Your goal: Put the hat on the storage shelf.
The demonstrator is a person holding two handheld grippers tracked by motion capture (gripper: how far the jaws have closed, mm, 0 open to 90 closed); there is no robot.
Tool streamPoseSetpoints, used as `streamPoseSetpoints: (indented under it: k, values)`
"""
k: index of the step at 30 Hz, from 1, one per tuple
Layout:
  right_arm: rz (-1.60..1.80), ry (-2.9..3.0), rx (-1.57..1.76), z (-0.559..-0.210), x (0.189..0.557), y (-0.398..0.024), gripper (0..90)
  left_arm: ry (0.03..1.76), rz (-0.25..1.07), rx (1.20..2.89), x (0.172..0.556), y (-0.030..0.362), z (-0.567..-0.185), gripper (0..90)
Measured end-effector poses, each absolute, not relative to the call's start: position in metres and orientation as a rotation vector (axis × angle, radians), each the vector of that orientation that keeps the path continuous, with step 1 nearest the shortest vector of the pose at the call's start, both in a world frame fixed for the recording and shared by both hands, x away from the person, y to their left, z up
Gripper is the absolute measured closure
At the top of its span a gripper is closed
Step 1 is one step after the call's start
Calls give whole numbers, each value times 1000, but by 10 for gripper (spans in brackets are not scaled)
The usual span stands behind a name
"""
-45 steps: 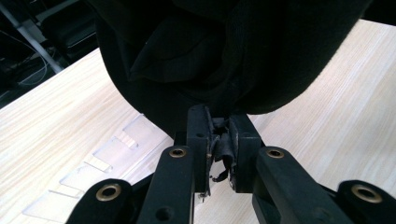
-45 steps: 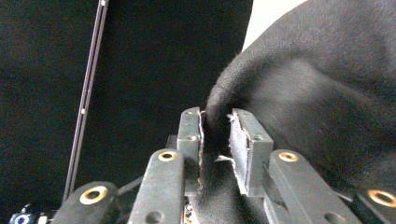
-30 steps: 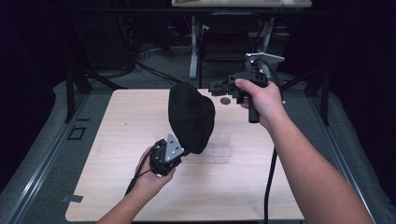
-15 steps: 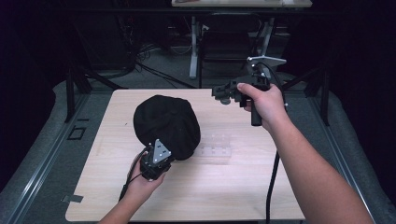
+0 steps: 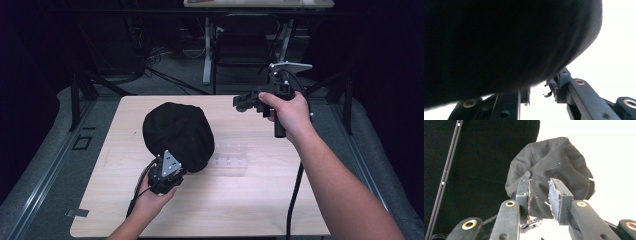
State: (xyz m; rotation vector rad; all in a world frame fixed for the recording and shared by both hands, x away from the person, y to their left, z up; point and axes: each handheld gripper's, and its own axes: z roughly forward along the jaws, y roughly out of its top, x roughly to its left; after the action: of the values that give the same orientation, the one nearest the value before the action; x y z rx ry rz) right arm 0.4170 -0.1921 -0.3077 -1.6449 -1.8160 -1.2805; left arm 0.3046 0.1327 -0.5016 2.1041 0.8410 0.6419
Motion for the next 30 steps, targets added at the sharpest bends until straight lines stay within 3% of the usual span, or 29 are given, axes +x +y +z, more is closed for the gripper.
streamPoseSetpoints:
  k: [11, 30]
  values:
    - [-1247, -1936, -1717, -308, 412, -199, 657, 914, 617, 2020, 297, 162, -504, 486]
    - [-1141, -2318, -1803, -320, 385, -204, 561, 1103, 602, 1934, 286, 226, -529, 431]
